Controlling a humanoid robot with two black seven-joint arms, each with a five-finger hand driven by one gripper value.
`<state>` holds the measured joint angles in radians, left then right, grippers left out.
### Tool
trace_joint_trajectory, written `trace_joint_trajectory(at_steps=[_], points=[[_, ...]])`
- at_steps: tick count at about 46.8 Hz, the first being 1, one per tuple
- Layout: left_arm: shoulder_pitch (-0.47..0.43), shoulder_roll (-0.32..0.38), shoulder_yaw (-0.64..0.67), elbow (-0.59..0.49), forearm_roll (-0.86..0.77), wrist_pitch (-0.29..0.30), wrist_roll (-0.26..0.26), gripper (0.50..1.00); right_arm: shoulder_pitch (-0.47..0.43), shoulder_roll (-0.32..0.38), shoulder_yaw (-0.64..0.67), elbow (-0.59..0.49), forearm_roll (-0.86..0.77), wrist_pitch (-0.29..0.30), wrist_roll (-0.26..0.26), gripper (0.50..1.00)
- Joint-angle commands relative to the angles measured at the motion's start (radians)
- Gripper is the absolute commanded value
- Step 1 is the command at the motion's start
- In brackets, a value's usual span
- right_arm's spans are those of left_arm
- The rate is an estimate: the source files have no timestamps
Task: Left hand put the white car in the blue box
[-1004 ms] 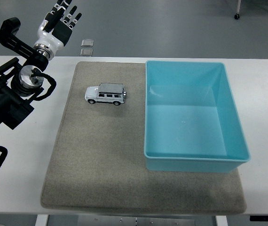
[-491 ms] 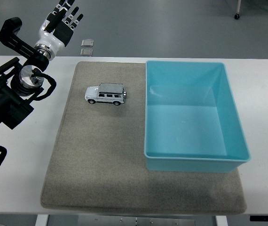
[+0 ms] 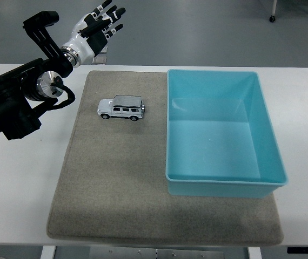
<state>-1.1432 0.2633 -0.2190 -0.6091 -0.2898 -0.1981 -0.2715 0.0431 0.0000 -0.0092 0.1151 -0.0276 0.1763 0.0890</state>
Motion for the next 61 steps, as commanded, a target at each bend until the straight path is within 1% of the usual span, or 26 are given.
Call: trace_joint_trajectory(at_steps=[1, 5, 14, 21, 26, 30, 32, 38, 42, 46, 52, 61], points=[[-0.046, 0.002, 0.11, -0.009, 0.018, -0.003, 0.002, 0.999, 0.0, 0.0, 0.0, 0.0, 0.0, 0.0, 0.0, 0.936], [-0.079, 0.01, 0.178, -0.029, 0.092, -0.007, 0.002, 0.999, 0.0, 0.0, 0.0, 0.0, 0.0, 0.0, 0.0, 0.936], [-0.136, 0.063, 0.208, -0.133, 0.408, -0.006, 0.009, 0.999, 0.0, 0.0, 0.0, 0.0, 0.0, 0.0, 0.0, 0.936], [-0.21, 0.106, 0.305, -0.185, 0.583, -0.024, 0.011, 0.999, 0.0, 0.0, 0.0, 0.0, 0.0, -0.001, 0.0, 0.936], [-0.259, 0.14, 0.368, -0.21, 0.652, -0.063, 0.014, 0.999, 0.0, 0.0, 0.0, 0.0, 0.0, -0.001, 0.0, 0.936], [-0.289, 0.157, 0.408, -0.222, 0.696, -0.118, 0.015, 0.999, 0.0, 0.0, 0.0, 0.0, 0.0, 0.0, 0.0, 0.936], [-0.302, 0.159, 0.421, -0.222, 0.728, -0.145, 0.024, 0.999, 0.0, 0.0, 0.0, 0.0, 0.0, 0.0, 0.0, 0.936], [-0.308, 0.16, 0.425, -0.218, 0.837, -0.207, 0.074, 0.999, 0.0, 0.0, 0.0, 0.0, 0.0, 0.0, 0.0, 0.936], [-0.313, 0.16, 0.423, -0.216, 0.92, -0.253, 0.077, 0.999, 0.0, 0.0, 0.0, 0.0, 0.0, 0.0, 0.0, 0.936], [-0.314, 0.16, 0.415, -0.215, 1.02, -0.274, 0.077, 0.999, 0.0, 0.0, 0.0, 0.0, 0.0, 0.0, 0.0, 0.936], [-0.316, 0.157, 0.412, -0.222, 1.161, -0.273, 0.075, 0.999, 0.0, 0.0, 0.0, 0.0, 0.0, 0.0, 0.0, 0.936], [-0.311, 0.152, 0.414, -0.225, 1.265, -0.271, 0.075, 0.999, 0.0, 0.0, 0.0, 0.0, 0.0, 0.0, 0.0, 0.936]])
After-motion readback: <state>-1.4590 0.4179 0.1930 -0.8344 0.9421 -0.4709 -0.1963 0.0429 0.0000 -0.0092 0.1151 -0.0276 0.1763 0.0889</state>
